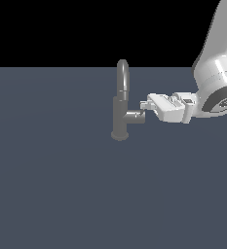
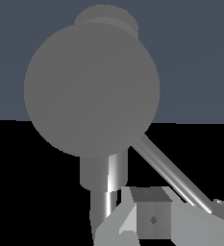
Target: Turn on the faucet by rotating a designated handle.
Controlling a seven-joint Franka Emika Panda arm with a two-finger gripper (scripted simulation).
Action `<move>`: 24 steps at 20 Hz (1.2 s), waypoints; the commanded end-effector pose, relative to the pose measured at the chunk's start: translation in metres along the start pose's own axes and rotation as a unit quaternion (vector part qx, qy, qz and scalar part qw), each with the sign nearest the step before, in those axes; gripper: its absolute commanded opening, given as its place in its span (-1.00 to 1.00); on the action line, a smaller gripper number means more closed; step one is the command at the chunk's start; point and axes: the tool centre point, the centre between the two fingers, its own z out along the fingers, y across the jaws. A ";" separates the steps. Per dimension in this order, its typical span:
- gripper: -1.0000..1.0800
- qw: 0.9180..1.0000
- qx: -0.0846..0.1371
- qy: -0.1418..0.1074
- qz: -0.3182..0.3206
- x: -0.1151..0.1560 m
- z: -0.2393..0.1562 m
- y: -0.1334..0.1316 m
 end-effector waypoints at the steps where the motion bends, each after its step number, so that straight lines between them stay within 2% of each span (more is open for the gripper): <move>1: -1.00 1.000 -0.002 -0.003 0.009 0.011 -0.001 0.014; 5: -1.00 1.000 -0.002 -0.003 0.009 0.018 -0.001 0.028; 7: -1.00 1.000 -0.002 -0.001 -0.001 0.008 0.000 0.018; 16: -1.00 1.000 -0.003 -0.003 0.008 0.070 -0.001 0.040; 17: -1.00 1.000 -0.003 -0.003 0.008 0.070 -0.001 0.040; 18: -1.00 1.000 -0.005 -0.003 -0.008 0.047 0.001 0.030; 24: -1.00 1.000 -0.005 -0.003 -0.003 0.069 0.000 0.024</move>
